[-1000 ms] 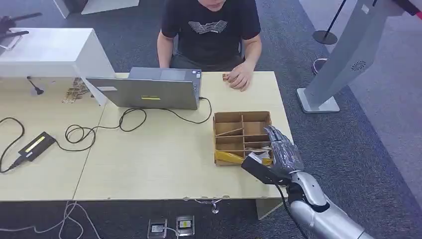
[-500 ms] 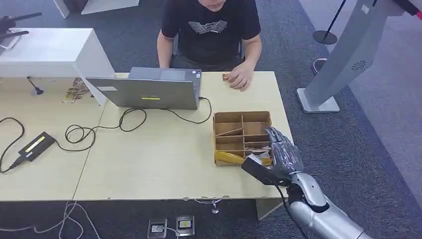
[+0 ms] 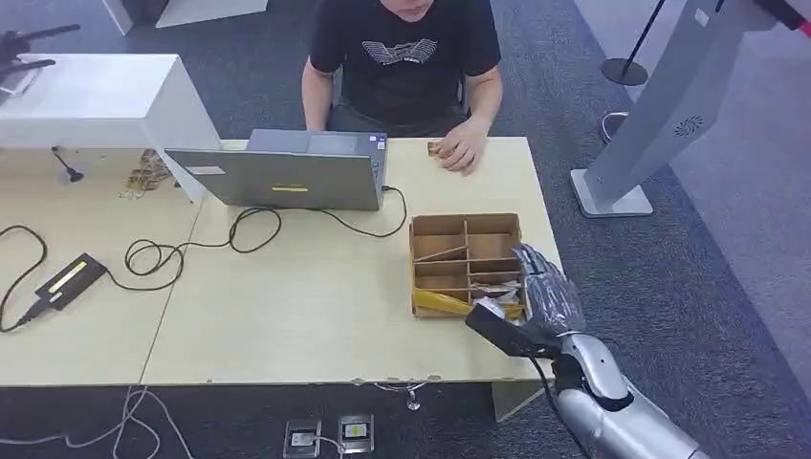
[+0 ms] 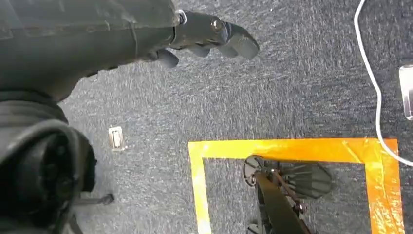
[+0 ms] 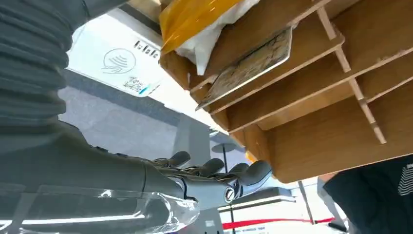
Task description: Pass the card to the sensor for recognition and then transmit it.
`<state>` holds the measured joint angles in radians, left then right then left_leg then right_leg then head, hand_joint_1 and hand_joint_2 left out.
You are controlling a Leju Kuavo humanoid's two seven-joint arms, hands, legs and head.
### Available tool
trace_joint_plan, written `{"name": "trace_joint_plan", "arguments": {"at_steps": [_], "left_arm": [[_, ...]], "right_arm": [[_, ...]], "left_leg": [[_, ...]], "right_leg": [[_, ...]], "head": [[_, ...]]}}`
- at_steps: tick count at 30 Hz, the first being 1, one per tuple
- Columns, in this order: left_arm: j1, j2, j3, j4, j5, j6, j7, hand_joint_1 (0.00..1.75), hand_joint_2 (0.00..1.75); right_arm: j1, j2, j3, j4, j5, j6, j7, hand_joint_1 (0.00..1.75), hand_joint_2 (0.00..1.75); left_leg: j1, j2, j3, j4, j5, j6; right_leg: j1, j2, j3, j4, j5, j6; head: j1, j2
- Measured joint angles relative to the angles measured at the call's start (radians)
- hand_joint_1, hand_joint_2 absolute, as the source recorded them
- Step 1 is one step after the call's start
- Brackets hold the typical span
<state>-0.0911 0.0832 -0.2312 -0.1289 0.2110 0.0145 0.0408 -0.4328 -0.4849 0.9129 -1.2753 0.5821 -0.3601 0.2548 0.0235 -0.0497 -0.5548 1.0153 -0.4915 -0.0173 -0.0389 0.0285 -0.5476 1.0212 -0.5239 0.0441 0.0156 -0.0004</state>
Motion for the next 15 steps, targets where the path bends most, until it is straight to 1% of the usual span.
{"name": "trace_joint_plan", "arguments": {"at_steps": [2,3,5,6,7,8,10,12,13,14,15], "left_arm": [[0.001,-0.001,0.004,-0.005,0.001,0.000,-0.004,0.00,0.00],[0.002,-0.002,0.007,-0.007,0.002,0.000,-0.006,0.00,0.00],[0.004,-0.002,0.011,-0.007,0.003,0.000,-0.007,0.00,0.00],[0.004,-0.002,0.011,-0.009,0.003,0.000,-0.007,0.00,0.00],[0.004,-0.002,0.011,-0.010,0.003,0.000,-0.007,0.00,0.00],[0.004,-0.002,0.011,-0.011,0.003,0.000,-0.007,0.00,0.00],[0.005,-0.002,0.011,-0.011,0.003,0.000,-0.007,0.00,0.00],[0.005,-0.002,0.012,-0.011,0.002,0.000,-0.007,0.00,0.00],[0.005,-0.002,0.012,-0.011,0.002,0.000,-0.007,0.00,0.00],[0.005,-0.002,0.012,-0.011,0.001,0.000,-0.007,0.00,0.00],[0.005,-0.002,0.012,-0.011,0.001,0.000,-0.005,0.00,0.00]], "right_arm": [[0.005,0.001,-0.002,0.002,0.002,0.000,0.000,0.00,1.75],[0.007,0.002,-0.006,0.002,0.002,0.000,0.000,0.05,1.75],[0.009,0.003,-0.011,0.002,0.003,0.000,-0.001,0.05,1.75],[0.010,0.003,-0.013,0.004,0.003,0.000,-0.002,0.09,1.75],[0.011,0.004,-0.015,0.005,0.003,0.000,-0.003,0.09,1.75],[0.012,0.005,-0.017,0.006,0.005,0.000,-0.003,0.02,1.75],[0.015,0.006,-0.022,0.007,0.009,0.000,-0.005,0.00,1.75],[0.015,0.006,-0.024,0.008,0.010,0.000,-0.005,0.00,1.75],[0.015,0.006,-0.024,0.009,0.011,0.000,-0.005,0.03,1.75],[0.016,0.007,-0.024,0.010,0.011,0.000,-0.005,1.43,1.75],[0.016,0.008,-0.024,0.010,0.012,0.000,-0.005,1.52,1.75]], "left_leg": [[0.000,0.000,0.000,0.000,0.000,0.000],[0.000,0.000,0.000,0.000,0.000,0.000],[0.000,0.000,0.000,0.000,0.000,0.000],[0.000,0.000,0.000,0.000,0.000,0.000],[0.000,0.000,0.000,0.000,0.000,0.000],[0.000,0.000,0.000,0.000,0.000,0.000],[0.000,0.000,0.000,0.000,0.000,0.000],[0.000,0.000,0.000,0.000,0.000,0.000],[0.000,0.000,0.000,0.000,0.000,0.000],[0.000,0.000,0.000,0.000,0.000,0.000],[0.000,0.000,0.000,0.000,0.000,0.000]], "right_leg": [[0.000,0.000,0.000,0.000,0.000,0.000],[0.000,0.000,0.000,0.000,0.000,0.000],[0.000,0.000,0.000,0.000,0.000,0.000],[0.000,0.000,0.000,0.000,0.000,0.000],[0.000,0.000,0.000,0.000,0.000,0.000],[0.000,0.000,0.000,0.000,0.000,0.000],[0.000,0.000,0.000,0.000,0.000,0.000],[0.000,0.000,0.000,0.000,0.000,0.000],[0.000,0.000,0.000,0.000,0.000,0.000],[0.000,0.000,0.000,0.000,0.000,0.000],[0.000,0.000,0.000,0.000,0.000,0.000]], "head": [[0.000,0.000],[0.000,0.000],[0.000,0.000],[0.000,0.000],[0.000,0.000],[0.000,0.000],[0.000,0.000],[0.000,0.000],[0.000,0.000],[0.000,0.000],[0.000,0.000]]}}
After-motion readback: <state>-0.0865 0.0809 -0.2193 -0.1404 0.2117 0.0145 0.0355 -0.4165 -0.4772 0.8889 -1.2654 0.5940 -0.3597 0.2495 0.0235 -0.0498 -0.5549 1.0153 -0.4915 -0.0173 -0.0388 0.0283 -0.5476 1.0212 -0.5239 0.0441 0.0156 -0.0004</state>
